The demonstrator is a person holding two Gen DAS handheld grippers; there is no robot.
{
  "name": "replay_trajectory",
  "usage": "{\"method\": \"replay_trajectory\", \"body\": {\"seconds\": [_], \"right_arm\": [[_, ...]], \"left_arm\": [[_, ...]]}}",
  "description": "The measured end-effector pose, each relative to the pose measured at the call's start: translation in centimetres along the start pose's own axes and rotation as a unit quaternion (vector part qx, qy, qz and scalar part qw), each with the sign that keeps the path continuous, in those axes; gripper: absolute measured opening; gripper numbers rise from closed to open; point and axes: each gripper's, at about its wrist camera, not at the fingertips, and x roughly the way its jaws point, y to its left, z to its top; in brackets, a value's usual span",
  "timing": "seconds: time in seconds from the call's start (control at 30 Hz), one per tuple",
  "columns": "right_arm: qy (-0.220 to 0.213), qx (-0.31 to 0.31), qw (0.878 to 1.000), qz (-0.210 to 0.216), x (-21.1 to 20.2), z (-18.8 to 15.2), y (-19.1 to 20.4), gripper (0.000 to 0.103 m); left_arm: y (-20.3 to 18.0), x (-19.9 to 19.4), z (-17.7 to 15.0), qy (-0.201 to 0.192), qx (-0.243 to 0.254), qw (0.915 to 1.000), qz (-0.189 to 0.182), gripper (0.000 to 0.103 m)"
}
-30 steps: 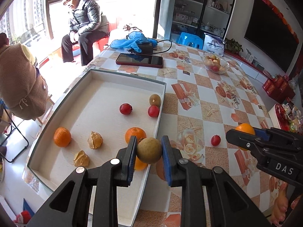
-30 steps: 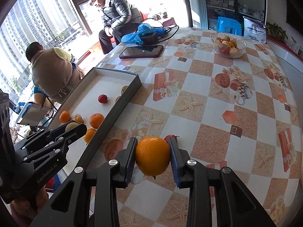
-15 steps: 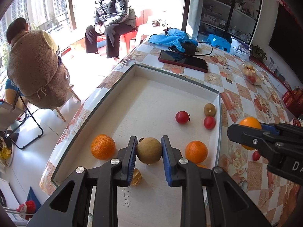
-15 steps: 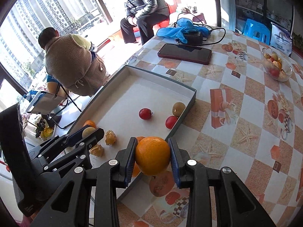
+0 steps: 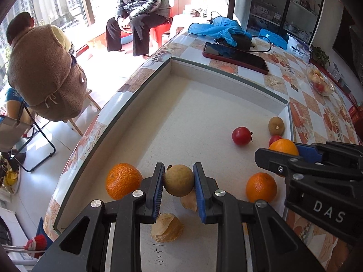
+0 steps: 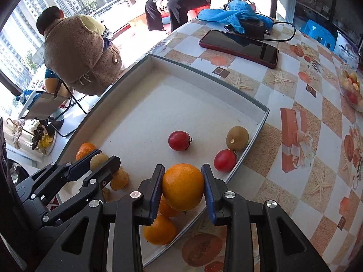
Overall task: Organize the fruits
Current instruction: 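Open both grippers, dropping the brown fruit and orange into the tray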
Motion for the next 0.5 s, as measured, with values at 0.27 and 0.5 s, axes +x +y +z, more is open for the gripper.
{"method": "replay_trajectory", "body": {"seconds": [0.27,0.5], "right_arm": [[0.012,0.01,1.0,0.001,0.7,0.0,-0.7,0.035],[0.008,0.006,1.0,0.021,-0.6,-0.4,-0.1,0.074]], "left_arm": [[-0.4,0.0,-0.2,-0.01,0.011,0.9999,0.004,0.062],[-1.1,-1.3,-1.1,-0.024,0.027,0.9993,0.008,0.085]]}}
